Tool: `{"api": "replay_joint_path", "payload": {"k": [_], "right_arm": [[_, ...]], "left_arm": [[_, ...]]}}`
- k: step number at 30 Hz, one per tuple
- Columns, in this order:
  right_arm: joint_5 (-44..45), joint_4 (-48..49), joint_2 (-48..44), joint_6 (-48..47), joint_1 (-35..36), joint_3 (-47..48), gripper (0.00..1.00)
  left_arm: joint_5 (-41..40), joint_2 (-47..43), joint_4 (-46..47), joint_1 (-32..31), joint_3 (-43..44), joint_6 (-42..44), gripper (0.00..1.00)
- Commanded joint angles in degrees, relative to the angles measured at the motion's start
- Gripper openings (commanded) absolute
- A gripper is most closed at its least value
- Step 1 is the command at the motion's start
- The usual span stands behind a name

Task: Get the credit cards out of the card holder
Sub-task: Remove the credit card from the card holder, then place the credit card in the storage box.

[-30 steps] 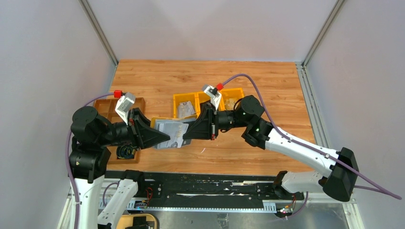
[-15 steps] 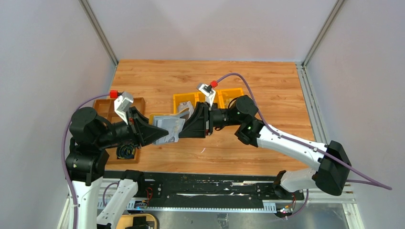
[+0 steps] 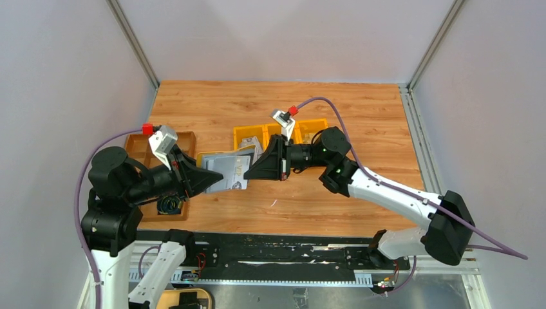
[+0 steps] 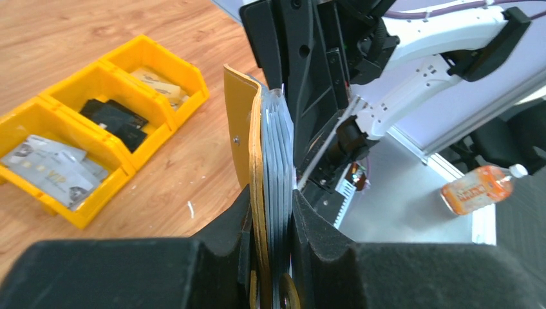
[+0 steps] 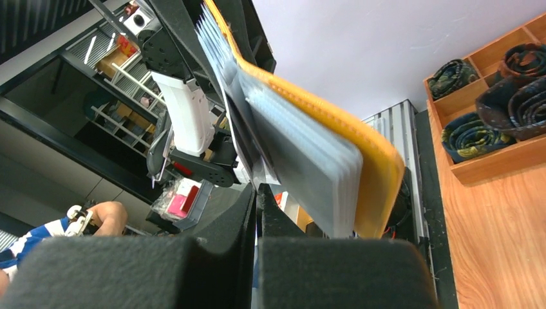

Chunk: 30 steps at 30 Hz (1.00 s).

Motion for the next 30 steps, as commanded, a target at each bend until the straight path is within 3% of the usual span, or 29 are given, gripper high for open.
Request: {"api": "replay_joint_path", "payload": {"k": [1,8,13,17,20,25,30], "right_arm": [[-1.29,1.32,-3.16,-0.38,-2.29,-1.77,0.00],[-2.18,-7.06,-5.24,-4.77,-4.89,-1.92,0.00],[-1.43,-22.26,-7.42,-11.12,-13.00,-1.09,0.00],[2.43,-40.66,-7.00,-21.64,-20.83,2.50,0.00],[8.53,-50.18,-3.23,-28.94,-21.36,6.49,0.00],[11.39,-48.88,8.24,-30.00,-20.21,10.86,0.00],[12.62,-50.01,23.58,-30.44,-16.56,21.53,0.00]], "left_arm": [[-5.89,0.05,-1.01,-0.38,1.81,3.54,0.00],[-17.90,-0.01,-1.33,-0.38,1.69,5.30,0.00],[-25.63,0.09,-3.09,-0.38,1.46,10.13,0.00],[-23.53,-0.26,-3.88,-0.38,1.13,11.84,0.00],[-22.26,-0.39,-4.50,-0.38,1.39,13.15,0.00],[-15.03,-0.89,-5.55,-0.38,2.51,13.73,0.00],[-4.78,-2.31,-5.55,-0.38,3.32,12.80,0.00]]}}
